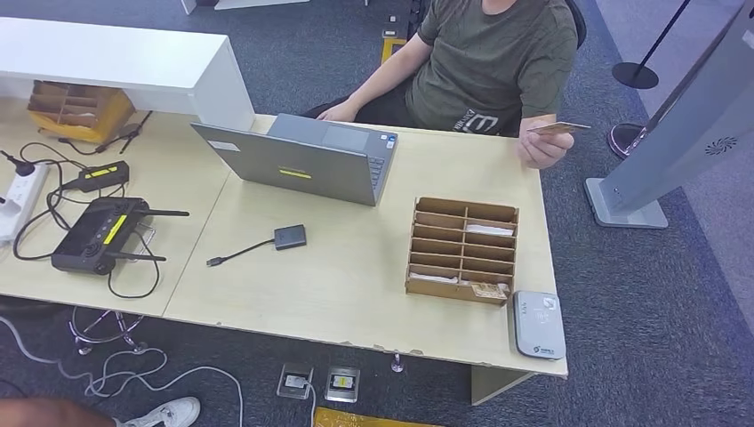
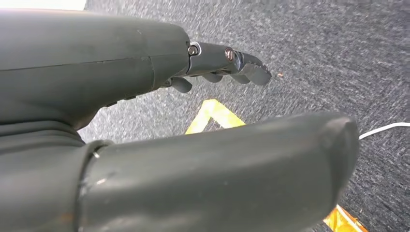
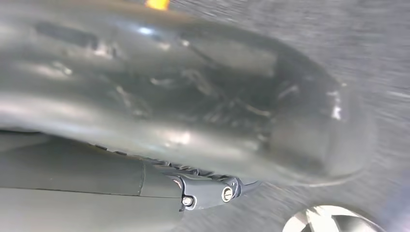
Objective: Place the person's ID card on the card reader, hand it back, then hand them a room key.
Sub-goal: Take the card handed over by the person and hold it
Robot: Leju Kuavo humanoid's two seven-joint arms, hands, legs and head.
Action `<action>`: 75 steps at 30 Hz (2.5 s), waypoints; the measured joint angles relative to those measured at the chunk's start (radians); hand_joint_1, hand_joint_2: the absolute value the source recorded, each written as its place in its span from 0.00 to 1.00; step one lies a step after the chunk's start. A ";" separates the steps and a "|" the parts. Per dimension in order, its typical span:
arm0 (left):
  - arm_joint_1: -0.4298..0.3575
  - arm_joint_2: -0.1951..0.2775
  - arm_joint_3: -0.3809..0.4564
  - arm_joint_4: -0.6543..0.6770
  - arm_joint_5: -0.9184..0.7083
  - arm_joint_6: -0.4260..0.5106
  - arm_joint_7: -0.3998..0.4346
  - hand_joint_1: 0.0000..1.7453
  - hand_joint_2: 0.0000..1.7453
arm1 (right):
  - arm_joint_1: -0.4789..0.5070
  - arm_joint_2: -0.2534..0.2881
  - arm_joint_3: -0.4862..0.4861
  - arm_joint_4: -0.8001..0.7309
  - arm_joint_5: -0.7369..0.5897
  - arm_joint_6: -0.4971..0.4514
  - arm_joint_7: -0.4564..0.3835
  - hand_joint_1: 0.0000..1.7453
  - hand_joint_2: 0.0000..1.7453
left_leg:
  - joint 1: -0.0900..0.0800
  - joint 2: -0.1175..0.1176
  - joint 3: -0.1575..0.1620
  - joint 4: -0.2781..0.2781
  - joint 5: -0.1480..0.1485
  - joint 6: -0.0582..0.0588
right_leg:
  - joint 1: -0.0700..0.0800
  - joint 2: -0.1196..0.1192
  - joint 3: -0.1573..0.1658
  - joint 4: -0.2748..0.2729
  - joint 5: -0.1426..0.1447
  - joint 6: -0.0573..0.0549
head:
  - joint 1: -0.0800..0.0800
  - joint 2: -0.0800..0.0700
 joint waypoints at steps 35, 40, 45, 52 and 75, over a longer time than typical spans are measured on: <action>-0.006 0.002 -0.036 0.003 0.000 -0.014 0.001 0.00 0.00 | 0.165 -0.512 -0.799 -1.474 1.877 0.277 0.760 0.00 0.00 | -0.008 -0.010 -0.005 0.001 0.008 0.008 | -0.007 -0.012 -0.004 0.008 0.000 0.003 | 0.001 0.000; -0.006 0.002 -0.036 0.003 0.003 -0.016 0.001 0.00 0.00 | 0.063 -0.527 -0.725 -1.569 1.872 0.318 0.760 0.00 0.00 | -0.008 -0.009 -0.005 0.001 0.008 0.008 | -0.007 -0.011 -0.004 0.008 0.001 0.003 | 0.001 0.000; -0.007 0.002 -0.036 0.003 0.004 -0.018 0.001 0.00 0.00 | -0.036 -0.529 -0.627 -1.635 1.853 0.381 0.754 0.00 0.00 | -0.008 -0.009 -0.005 0.001 0.008 0.008 | -0.007 -0.011 -0.004 0.008 0.001 0.003 | 0.000 0.000; -0.010 0.002 -0.036 0.003 0.012 -0.026 0.001 0.00 0.00 | -0.294 -0.513 -0.330 -1.689 1.811 0.567 0.748 0.00 0.00 | -0.007 -0.009 -0.006 0.001 0.008 0.008 | -0.006 -0.011 -0.004 0.008 0.001 0.003 | 0.001 0.000; -0.012 -0.004 -0.036 0.003 -0.012 -0.046 0.001 0.00 0.00 | -0.651 -0.323 0.414 -1.562 1.741 0.665 0.706 0.00 1.00 | -0.006 -0.011 -0.006 0.001 0.008 0.008 | -0.005 -0.013 -0.004 0.008 0.001 0.003 | 0.001 0.000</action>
